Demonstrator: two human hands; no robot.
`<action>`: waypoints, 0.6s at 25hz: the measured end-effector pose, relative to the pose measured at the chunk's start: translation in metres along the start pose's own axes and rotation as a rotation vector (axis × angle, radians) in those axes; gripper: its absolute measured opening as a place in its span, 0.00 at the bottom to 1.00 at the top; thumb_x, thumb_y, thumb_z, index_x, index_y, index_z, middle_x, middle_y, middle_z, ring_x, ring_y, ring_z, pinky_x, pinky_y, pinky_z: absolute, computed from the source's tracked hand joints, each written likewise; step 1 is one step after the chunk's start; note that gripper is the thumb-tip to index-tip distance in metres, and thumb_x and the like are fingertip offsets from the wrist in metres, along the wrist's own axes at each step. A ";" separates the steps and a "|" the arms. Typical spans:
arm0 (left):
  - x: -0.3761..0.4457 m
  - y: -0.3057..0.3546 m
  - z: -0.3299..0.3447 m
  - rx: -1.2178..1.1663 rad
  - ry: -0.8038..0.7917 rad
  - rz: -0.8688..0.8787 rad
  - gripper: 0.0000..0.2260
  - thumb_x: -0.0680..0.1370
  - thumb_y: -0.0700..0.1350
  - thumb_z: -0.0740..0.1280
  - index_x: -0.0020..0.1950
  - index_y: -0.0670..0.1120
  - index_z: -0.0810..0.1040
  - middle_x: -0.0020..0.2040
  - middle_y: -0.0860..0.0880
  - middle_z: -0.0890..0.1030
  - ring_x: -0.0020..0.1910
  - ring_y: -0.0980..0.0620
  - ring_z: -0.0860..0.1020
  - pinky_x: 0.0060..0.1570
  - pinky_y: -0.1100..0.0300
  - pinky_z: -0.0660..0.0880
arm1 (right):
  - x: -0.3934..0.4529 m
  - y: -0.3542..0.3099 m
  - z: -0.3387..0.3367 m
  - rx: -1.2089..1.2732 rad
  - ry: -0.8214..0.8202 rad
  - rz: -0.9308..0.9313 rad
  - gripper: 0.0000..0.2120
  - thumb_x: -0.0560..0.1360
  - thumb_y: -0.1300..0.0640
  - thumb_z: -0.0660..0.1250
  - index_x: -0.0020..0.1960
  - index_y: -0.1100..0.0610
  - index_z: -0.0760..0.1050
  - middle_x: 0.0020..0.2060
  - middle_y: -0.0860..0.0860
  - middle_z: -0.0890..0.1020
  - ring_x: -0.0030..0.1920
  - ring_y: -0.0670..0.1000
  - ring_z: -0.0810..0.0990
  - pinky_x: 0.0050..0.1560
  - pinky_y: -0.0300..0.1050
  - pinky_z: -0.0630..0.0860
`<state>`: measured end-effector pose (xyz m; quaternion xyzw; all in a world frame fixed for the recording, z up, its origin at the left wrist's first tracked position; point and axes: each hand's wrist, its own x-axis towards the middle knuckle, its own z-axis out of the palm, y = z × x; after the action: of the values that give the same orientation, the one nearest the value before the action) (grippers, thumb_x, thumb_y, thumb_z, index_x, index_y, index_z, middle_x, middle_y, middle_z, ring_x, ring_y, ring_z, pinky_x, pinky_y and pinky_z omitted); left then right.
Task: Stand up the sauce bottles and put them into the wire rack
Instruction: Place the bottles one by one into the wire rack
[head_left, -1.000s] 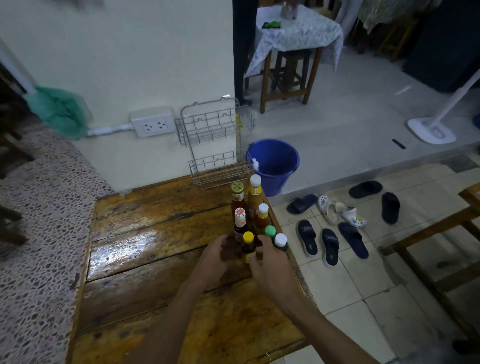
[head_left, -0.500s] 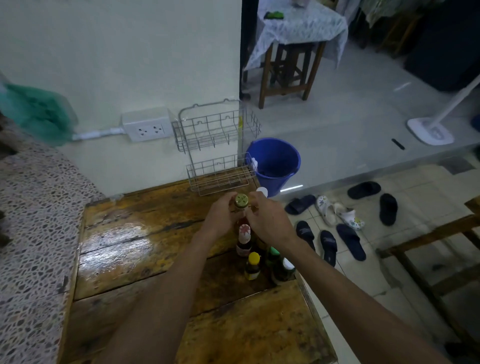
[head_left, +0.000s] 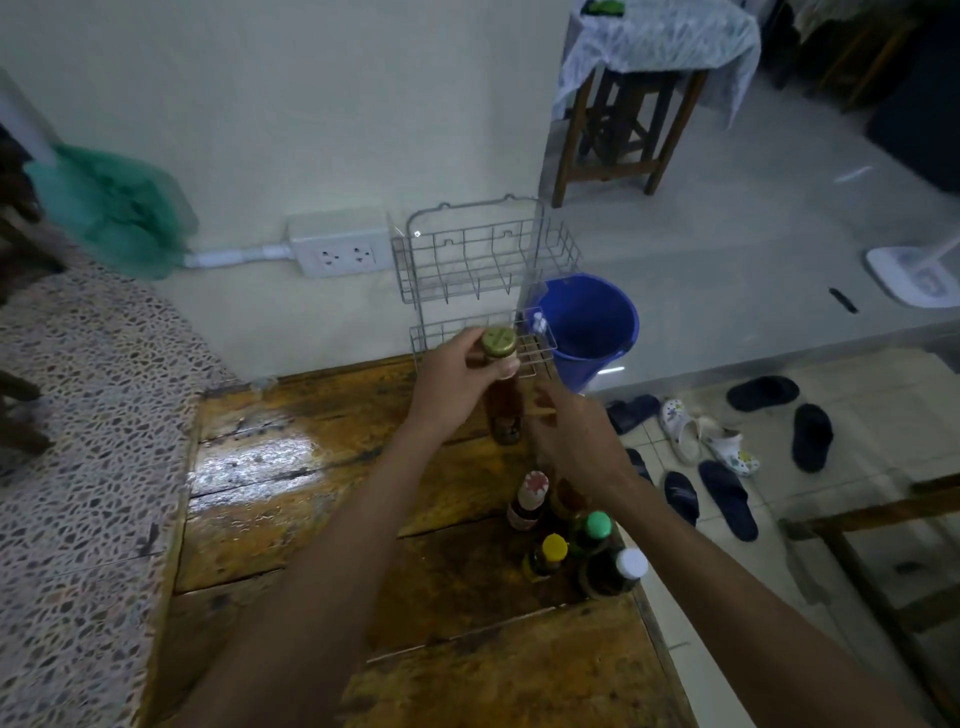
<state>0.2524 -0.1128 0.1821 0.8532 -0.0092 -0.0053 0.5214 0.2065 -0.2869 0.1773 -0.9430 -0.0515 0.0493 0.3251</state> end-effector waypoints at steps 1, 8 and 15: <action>0.006 0.016 -0.016 0.002 0.009 0.039 0.18 0.76 0.53 0.77 0.65 0.52 0.82 0.59 0.57 0.85 0.59 0.59 0.81 0.60 0.58 0.78 | 0.009 -0.010 -0.001 0.056 -0.007 -0.013 0.14 0.78 0.56 0.68 0.63 0.53 0.74 0.47 0.48 0.82 0.45 0.50 0.81 0.45 0.44 0.78; 0.055 0.112 -0.119 0.055 0.149 0.206 0.18 0.74 0.52 0.78 0.63 0.50 0.83 0.56 0.56 0.85 0.51 0.57 0.84 0.57 0.53 0.82 | 0.092 -0.097 -0.018 0.254 0.237 -0.177 0.26 0.78 0.53 0.72 0.72 0.52 0.68 0.60 0.52 0.84 0.54 0.50 0.84 0.54 0.51 0.82; 0.119 0.113 -0.164 0.114 0.257 0.191 0.18 0.71 0.52 0.80 0.59 0.50 0.85 0.53 0.55 0.86 0.54 0.55 0.85 0.58 0.46 0.82 | 0.175 -0.139 -0.024 0.175 0.268 -0.213 0.26 0.76 0.51 0.74 0.70 0.52 0.68 0.59 0.54 0.84 0.51 0.54 0.86 0.52 0.56 0.83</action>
<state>0.3735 -0.0208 0.3581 0.8704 -0.0237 0.1537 0.4672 0.3736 -0.1700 0.2713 -0.8985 -0.1026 -0.1072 0.4132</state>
